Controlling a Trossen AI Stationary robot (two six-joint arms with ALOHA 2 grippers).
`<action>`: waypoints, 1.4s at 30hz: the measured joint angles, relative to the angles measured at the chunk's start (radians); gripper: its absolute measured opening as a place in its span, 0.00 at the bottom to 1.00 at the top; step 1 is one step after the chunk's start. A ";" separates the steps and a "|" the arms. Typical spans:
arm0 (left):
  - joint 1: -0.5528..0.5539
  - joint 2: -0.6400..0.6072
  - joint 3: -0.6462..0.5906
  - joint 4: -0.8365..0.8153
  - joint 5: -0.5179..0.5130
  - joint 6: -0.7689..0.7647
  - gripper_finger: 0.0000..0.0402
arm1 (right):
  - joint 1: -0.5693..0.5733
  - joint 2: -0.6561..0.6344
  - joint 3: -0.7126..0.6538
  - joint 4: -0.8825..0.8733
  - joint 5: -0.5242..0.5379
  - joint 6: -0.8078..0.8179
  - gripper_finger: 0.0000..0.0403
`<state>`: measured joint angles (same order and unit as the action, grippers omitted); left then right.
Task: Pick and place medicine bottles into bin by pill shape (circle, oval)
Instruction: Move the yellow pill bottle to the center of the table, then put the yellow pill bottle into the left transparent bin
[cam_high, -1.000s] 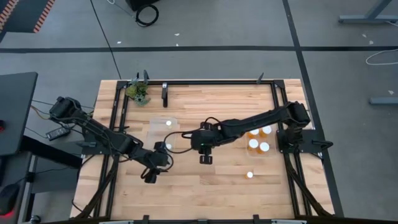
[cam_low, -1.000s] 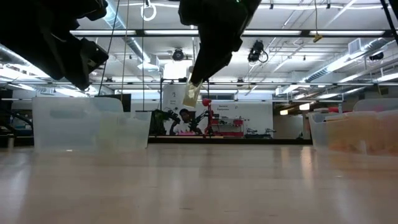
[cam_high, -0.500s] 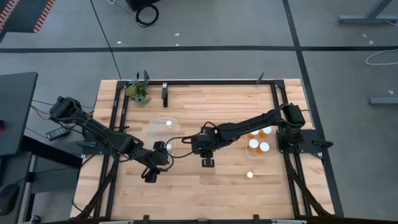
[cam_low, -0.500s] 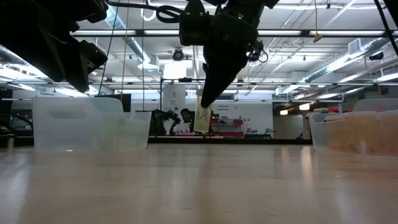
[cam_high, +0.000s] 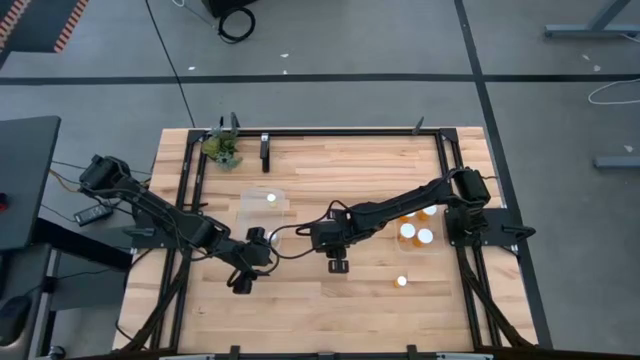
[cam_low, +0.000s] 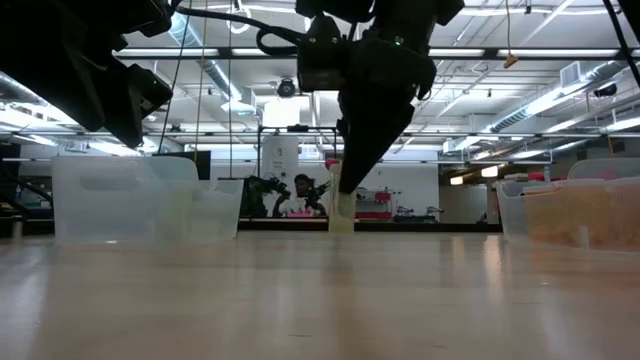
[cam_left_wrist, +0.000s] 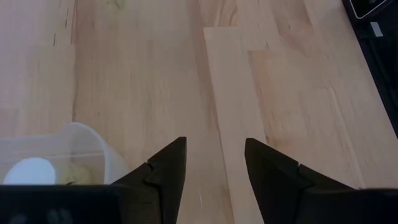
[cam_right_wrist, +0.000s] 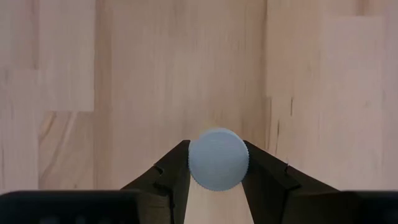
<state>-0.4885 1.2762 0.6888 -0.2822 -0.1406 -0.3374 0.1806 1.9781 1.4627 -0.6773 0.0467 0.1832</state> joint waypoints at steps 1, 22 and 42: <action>0.000 0.000 0.000 0.000 0.000 0.000 0.43 | 0.000 0.000 -0.003 0.000 -0.004 0.003 0.34; 0.000 0.000 0.000 0.000 0.000 -0.019 0.43 | 0.006 0.000 -0.013 0.000 -0.008 0.016 0.52; 0.011 0.000 0.000 0.106 -0.100 -0.045 0.43 | 0.027 -0.074 -0.013 0.053 0.083 -0.023 0.67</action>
<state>-0.4780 1.2766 0.6888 -0.1766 -0.2409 -0.3821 0.2081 1.9043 1.4498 -0.6242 0.1292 0.1601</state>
